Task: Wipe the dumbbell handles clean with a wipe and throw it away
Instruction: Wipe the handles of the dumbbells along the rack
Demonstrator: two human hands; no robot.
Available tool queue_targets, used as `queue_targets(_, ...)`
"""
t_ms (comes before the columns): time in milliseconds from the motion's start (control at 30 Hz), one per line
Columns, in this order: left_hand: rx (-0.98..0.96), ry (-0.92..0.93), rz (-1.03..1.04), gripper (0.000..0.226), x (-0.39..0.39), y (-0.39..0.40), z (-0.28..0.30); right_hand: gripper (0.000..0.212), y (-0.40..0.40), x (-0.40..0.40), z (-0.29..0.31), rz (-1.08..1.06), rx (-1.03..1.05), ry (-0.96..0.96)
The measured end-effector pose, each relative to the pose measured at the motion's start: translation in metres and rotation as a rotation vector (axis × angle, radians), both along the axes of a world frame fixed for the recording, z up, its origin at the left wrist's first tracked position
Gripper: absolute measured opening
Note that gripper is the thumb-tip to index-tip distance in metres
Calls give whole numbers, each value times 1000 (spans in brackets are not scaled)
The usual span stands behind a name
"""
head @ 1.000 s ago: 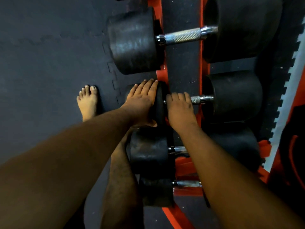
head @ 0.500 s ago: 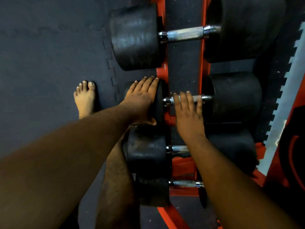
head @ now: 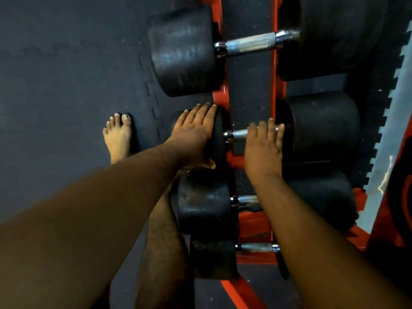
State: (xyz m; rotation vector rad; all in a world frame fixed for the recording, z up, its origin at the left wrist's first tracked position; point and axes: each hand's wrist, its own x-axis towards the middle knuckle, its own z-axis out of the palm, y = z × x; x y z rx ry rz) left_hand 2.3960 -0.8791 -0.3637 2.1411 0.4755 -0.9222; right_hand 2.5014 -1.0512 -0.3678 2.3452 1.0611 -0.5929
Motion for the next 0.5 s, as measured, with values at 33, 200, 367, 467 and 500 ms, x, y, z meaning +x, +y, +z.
queue_targets(33, 3, 4, -5, 155, 0, 1, 0, 44, 7, -2, -3, 26, 34, 61)
queue_targets(200, -3, 23, -29, 156, 2, 1, -1, 58, 11, -9, -3, 125, 157, 341)
queue_targets(367, -3, 23, -18, 157, 1, -1, -1, 50, -33, -45, 5, -195, 468, 391)
queue_targets(467, 1, 25, -12, 157, 1, 0, -1, 37, -27, -62, 8, -1243, 782, 377)
queue_targets(500, 0, 21, -11, 157, 2, 1, -1, 34, -15, -56, 9, -1679, 928, 357)
